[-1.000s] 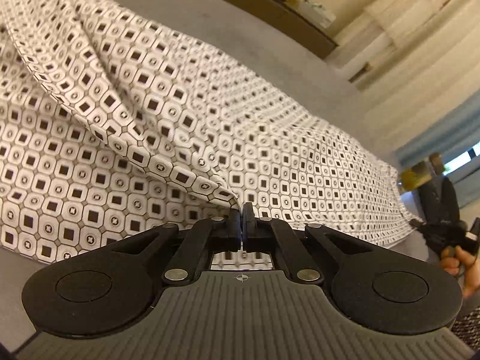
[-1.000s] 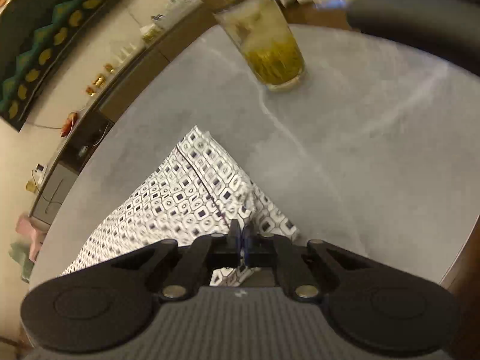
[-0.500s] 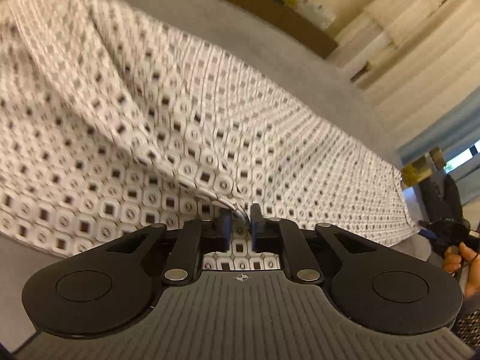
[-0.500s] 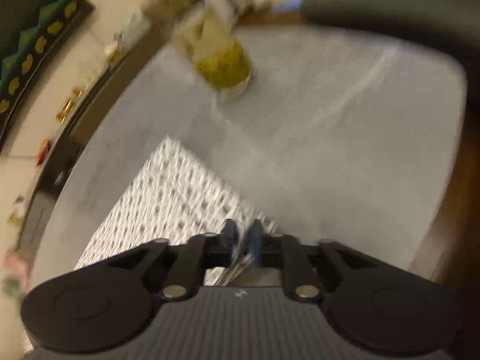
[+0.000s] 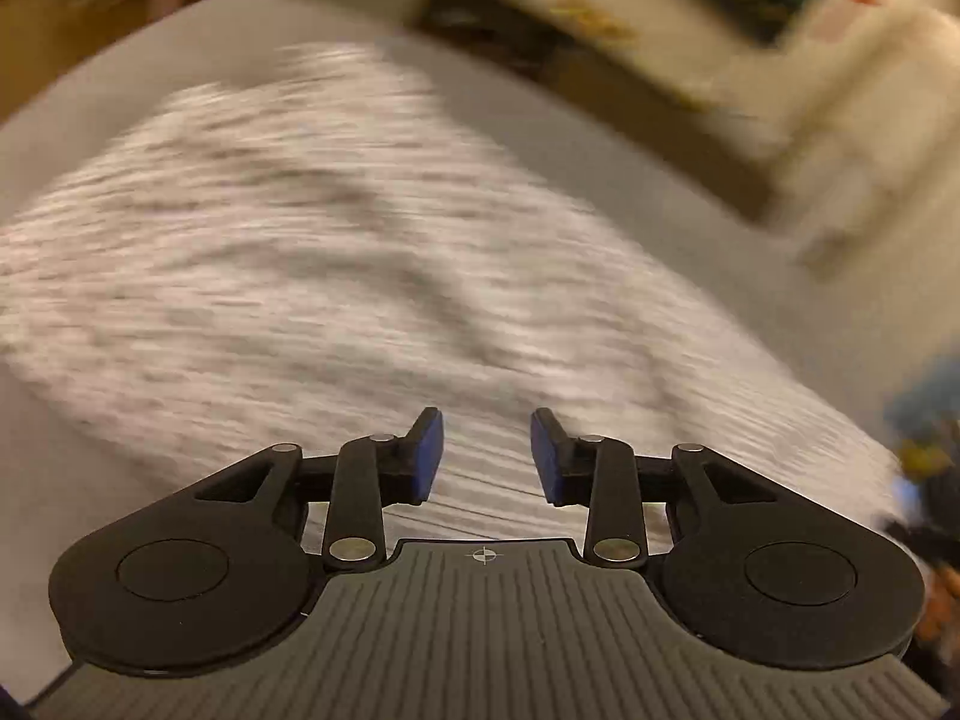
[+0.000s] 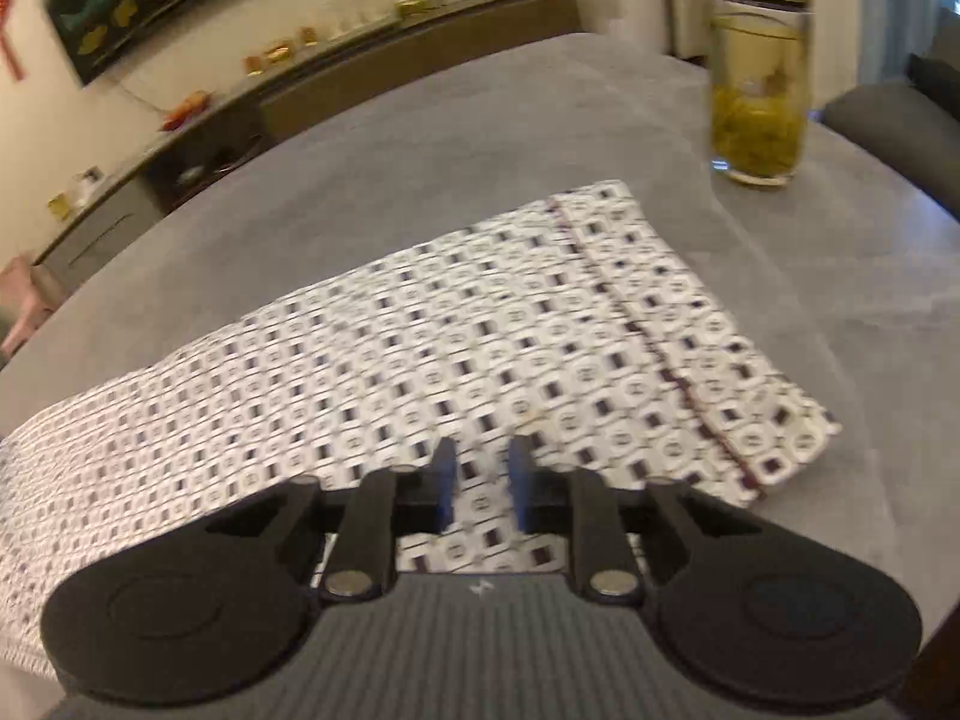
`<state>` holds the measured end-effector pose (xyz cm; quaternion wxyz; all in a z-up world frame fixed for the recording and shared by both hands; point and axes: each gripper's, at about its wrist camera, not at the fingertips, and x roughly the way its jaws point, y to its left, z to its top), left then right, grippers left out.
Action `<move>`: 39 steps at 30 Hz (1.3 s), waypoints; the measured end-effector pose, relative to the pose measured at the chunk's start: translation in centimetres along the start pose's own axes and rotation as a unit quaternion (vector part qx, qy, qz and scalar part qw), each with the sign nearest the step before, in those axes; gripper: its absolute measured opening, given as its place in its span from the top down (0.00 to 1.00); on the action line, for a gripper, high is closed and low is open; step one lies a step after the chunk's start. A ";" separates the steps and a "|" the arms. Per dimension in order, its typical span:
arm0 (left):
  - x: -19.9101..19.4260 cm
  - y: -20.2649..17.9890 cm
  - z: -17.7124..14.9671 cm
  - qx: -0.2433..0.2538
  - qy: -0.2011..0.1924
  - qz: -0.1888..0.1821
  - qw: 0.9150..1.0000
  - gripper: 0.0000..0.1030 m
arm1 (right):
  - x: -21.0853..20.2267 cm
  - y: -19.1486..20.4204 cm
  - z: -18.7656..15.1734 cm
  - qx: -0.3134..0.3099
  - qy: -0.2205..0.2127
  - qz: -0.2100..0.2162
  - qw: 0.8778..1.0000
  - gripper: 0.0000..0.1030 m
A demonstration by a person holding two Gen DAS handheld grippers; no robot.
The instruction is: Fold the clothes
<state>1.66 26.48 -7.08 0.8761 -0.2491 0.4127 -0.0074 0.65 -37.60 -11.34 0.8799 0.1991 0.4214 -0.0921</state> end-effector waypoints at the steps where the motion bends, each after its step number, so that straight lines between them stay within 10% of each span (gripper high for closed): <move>1: 0.4 1.7 0.9 -0.018 0.003 0.027 0.999 0.76 | 0.1 -0.2 0.0 0.013 -0.005 -0.009 1.000 0.95; 3: 0.4 5.1 2.2 -0.060 -0.005 0.038 0.997 1.00 | 0.2 -0.6 0.0 0.039 -0.014 -0.026 0.999 1.00; 7: -0.9 10.5 4.8 -0.119 -0.019 0.083 0.989 1.00 | 0.5 -0.8 -0.1 0.068 -0.032 -0.064 0.995 1.00; 11: -2.6 13.9 7.3 -0.177 -0.062 0.104 0.977 0.69 | -1.1 2.1 0.3 0.051 -0.040 -0.090 0.994 0.76; 16: -0.8 12.3 10.4 -0.126 -0.069 0.029 0.989 0.57 | -5.4 15.9 0.0 -0.088 -0.112 -0.027 0.989 0.58; 21: 1.0 14.5 11.2 -0.128 -0.059 0.011 0.990 0.65 | -6.3 39.3 -5.3 -0.328 -0.110 0.153 0.926 0.38; 27: 0.5 20.0 10.4 -0.209 -0.058 -0.009 0.976 0.80 | -0.6 60.9 -12.0 -0.469 -0.081 0.217 0.852 0.30; 32: -1.3 21.7 10.1 -0.248 -0.079 -0.023 0.965 0.63 | 6.6 71.3 -16.2 -0.523 -0.055 0.177 0.832 0.29; 34: -2.0 22.3 10.2 -0.263 -0.094 -0.029 0.960 0.63 | 8.5 72.7 -16.6 -0.525 -0.038 0.159 0.835 0.35; 36: -2.5 23.0 10.4 -0.275 -0.107 -0.042 0.955 0.63 | 10.4 74.0 -17.0 -0.526 -0.020 0.142 0.838 0.68; 37: -2.8 23.4 10.5 -0.279 -0.112 -0.052 0.952 0.62 | 10.5 73.9 -16.4 -0.514 -0.010 0.147 0.845 0.99; 39: -2.7 23.7 10.9 -0.284 -0.118 -0.093 0.947 0.59 | 9.5 73.3 -15.2 -0.488 -0.003 0.173 0.855 1.00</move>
